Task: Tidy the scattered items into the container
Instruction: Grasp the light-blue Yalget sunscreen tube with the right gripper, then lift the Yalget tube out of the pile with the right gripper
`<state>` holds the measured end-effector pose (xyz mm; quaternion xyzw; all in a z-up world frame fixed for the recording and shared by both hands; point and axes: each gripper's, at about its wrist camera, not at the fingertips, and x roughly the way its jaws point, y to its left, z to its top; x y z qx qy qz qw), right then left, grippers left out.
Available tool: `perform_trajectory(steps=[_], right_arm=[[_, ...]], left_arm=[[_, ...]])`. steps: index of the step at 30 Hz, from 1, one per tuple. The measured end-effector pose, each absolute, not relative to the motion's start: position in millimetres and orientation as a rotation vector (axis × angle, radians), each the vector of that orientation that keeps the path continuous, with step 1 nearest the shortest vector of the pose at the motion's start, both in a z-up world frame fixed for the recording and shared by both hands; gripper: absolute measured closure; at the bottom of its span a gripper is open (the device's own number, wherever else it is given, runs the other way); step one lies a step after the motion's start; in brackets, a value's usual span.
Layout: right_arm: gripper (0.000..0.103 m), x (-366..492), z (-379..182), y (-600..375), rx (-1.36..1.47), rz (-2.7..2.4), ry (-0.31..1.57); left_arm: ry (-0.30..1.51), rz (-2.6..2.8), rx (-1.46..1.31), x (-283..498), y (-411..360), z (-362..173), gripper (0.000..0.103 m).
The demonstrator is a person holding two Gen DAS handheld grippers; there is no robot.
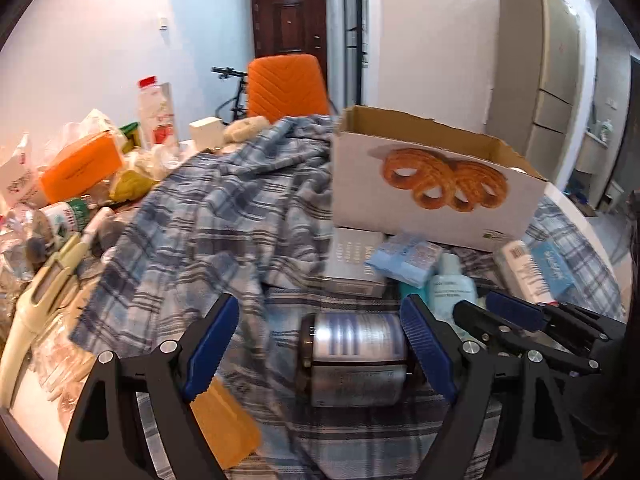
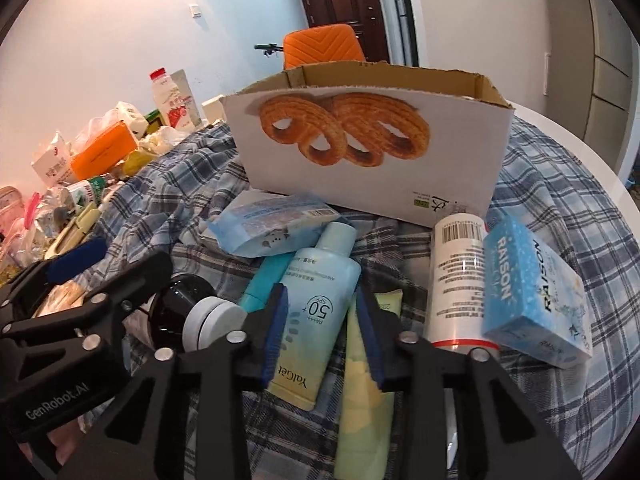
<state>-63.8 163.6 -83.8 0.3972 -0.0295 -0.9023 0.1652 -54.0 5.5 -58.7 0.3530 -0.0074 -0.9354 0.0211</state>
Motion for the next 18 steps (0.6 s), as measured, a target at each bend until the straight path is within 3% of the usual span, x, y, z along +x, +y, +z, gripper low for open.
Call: perform_trajectory(steps=[5,12,18], right_arm=[[0.054,-63.0,-85.8,154.1,1.134,-2.606,-0.090],[0.039,-63.5,-89.6,138.9,1.144,-2.687,0.075],[0.039,-62.6,-91.8,140.5,1.132,-2.692,0.179]], left_arm=[[0.015,-2.889,1.088,-52.2,-8.3,-59.9,0.018],[0.058,-2.892,1.086,-47.9,-22.7,-59.7,0.018],[0.067,-2.901,1.091,-43.8,-27.2,-59.1,0.018]])
